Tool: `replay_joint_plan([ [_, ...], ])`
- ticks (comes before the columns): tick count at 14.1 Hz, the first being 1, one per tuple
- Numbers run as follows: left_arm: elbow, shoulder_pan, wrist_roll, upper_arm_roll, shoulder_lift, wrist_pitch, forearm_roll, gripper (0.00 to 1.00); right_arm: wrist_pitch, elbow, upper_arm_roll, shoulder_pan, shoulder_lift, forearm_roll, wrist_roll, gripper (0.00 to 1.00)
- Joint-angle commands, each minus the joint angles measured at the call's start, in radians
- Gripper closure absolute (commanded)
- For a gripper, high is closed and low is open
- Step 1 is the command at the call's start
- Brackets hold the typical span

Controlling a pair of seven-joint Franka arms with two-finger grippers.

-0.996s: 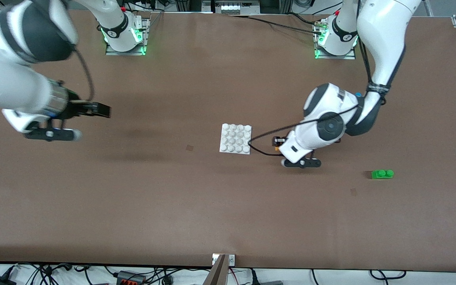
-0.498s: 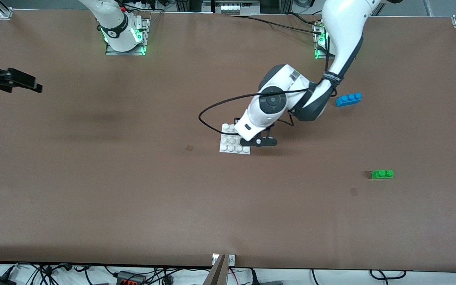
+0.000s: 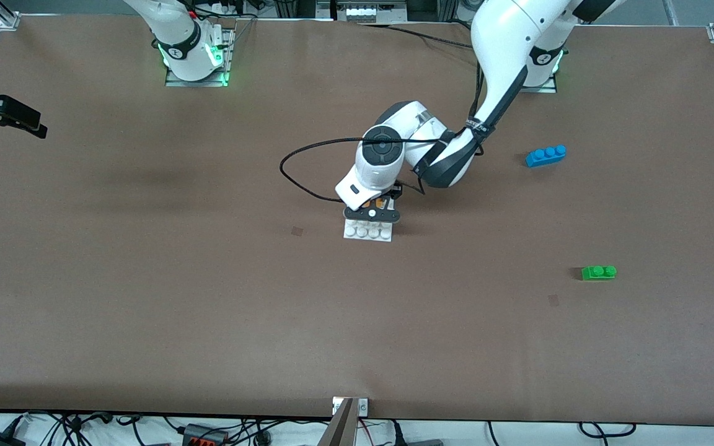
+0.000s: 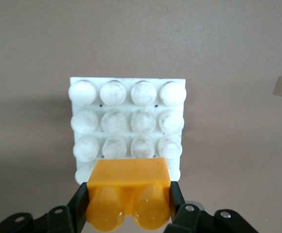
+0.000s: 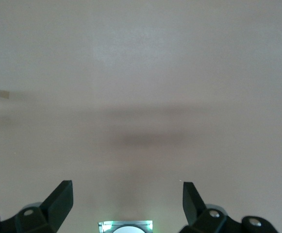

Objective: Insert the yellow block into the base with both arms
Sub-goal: 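Carry the yellow block with the left gripper over the white base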

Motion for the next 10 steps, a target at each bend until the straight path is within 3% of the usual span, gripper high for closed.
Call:
replay_joint_plan([
  [1,0.033,-0.003,-0.011,0.014,0.025,0.028,0.045,0.71,-0.001,-0.014,0.005,0.007,-0.016,-0.016,0.009,0.00],
  [10,0.014,-0.006,-0.013,0.020,0.043,0.060,0.093,0.70,-0.001,-0.011,0.007,0.012,-0.014,-0.005,0.009,0.00],
])
